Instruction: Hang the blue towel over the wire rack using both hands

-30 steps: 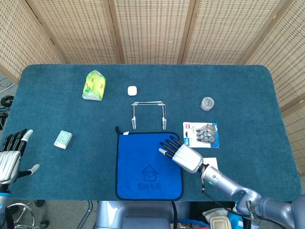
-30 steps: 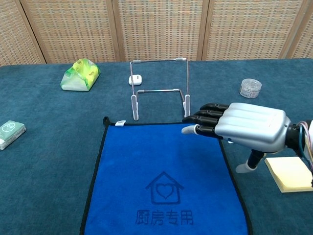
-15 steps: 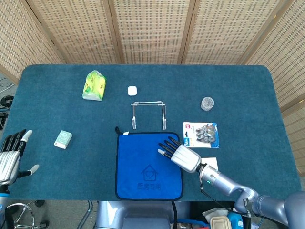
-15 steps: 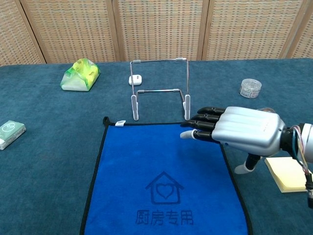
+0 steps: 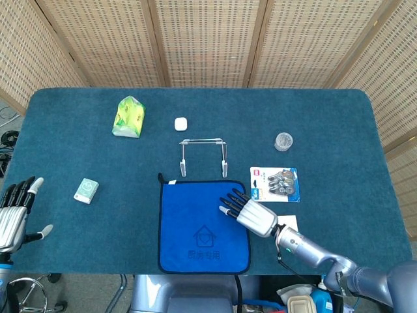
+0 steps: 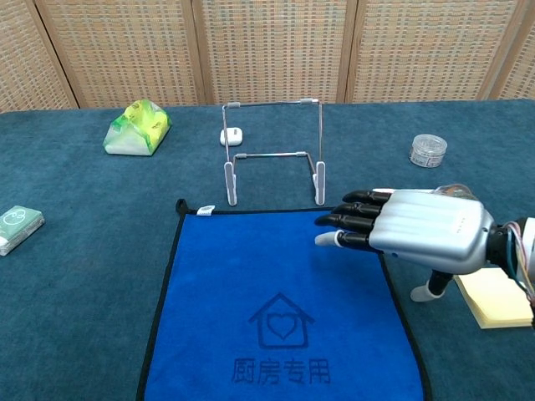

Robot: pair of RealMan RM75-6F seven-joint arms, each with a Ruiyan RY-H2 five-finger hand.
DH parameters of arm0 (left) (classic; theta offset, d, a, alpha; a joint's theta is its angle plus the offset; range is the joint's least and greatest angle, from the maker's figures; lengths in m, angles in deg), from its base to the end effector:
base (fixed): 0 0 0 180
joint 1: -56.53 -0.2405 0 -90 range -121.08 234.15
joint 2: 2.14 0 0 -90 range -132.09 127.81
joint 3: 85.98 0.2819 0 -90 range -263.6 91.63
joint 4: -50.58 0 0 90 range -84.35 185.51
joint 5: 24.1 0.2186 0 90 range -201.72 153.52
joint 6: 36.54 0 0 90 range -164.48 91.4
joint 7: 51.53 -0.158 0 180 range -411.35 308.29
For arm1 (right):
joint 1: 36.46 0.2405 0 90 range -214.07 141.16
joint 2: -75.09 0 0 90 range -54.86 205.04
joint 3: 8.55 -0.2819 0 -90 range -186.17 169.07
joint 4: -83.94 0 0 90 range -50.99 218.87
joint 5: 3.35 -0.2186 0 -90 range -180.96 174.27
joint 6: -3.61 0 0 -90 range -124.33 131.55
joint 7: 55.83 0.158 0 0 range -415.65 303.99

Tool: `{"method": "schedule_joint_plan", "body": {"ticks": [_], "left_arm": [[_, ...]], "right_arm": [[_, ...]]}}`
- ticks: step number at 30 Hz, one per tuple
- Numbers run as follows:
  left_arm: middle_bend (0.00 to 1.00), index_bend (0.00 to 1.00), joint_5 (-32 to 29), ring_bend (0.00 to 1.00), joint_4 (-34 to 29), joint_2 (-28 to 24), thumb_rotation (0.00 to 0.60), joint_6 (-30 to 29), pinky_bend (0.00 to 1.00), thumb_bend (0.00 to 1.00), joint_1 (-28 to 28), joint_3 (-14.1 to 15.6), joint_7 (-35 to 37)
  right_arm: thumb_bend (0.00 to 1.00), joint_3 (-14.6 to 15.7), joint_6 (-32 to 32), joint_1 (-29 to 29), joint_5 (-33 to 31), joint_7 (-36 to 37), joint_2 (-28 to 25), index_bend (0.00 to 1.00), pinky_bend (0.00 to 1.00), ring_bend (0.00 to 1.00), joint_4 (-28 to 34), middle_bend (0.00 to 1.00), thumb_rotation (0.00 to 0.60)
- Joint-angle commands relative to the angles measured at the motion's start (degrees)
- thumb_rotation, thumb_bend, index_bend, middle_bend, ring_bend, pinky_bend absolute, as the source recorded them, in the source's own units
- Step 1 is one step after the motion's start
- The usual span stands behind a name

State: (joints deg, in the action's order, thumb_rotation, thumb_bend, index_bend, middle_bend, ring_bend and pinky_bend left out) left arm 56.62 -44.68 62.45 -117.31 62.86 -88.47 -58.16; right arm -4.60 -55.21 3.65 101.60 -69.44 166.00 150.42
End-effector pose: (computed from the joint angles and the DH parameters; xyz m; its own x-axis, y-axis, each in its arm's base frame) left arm -0.3390 0.2030 0.1474 0.4356 0.0854 0.8961 0.8968 0.0442 -0.4401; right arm -0.2081 -0.3196 -0.0630 0.7980 0.0614 0.5995 -0.3202 -0.7996 0.5081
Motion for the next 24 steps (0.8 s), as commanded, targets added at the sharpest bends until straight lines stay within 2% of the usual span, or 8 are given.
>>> {"method": "schedule_joint_plan", "body": {"ticks": [1,6,15,18,24], "left_arm": [[0.0,0.0,0.0,0.0,0.0,-0.1,0.6,0.0,0.0,0.19,0.0,0.0,0.1],[0.0,0.0,-0.2,0.0,0.2,-0.2,0.6,0.0,0.0,0.19,-0.1,0.0,0.5],[0.0,0.0,-0.7,0.0,0.6,-0.3,0.6,0.5,0.0,0.19,0.0,-0.1,1.3],[0.0,0.0,-0.7,0.0,0.6,-0.3,0.6,0.5,0.0,0.19,0.0,-0.2,1.3],[0.0,0.0,-0.8,0.0,0.7,-0.3,0.6,0.7,0.0,0.19,0.1,-0.1,1.4]], "right_arm": [[0.0,0.2,0.2,0.1,-0.2,0.1,0.5,0.0,0.0,0.0,-0.2,0.0,0.6],[0.0,0.3,0.2,0.3,-0.6,0.3,1.3,0.0,0.0,0.0,-0.1,0.0,0.6],[0.0,-2.0,0.7,1.3,-3.7,1.8,4.3,0.02,0.0,0.0,0.4,0.0,0.6],[0.05,-2.4,0.5,1.4,-4.1,2.3,4.5,0.05,0.0,0.0,0.8,0.0,0.6],[0.22,-2.3,-0.1,1.7,-4.2,2.7,4.6,0.18,0.0,0.0,1.0,0.0,0.6]]}}
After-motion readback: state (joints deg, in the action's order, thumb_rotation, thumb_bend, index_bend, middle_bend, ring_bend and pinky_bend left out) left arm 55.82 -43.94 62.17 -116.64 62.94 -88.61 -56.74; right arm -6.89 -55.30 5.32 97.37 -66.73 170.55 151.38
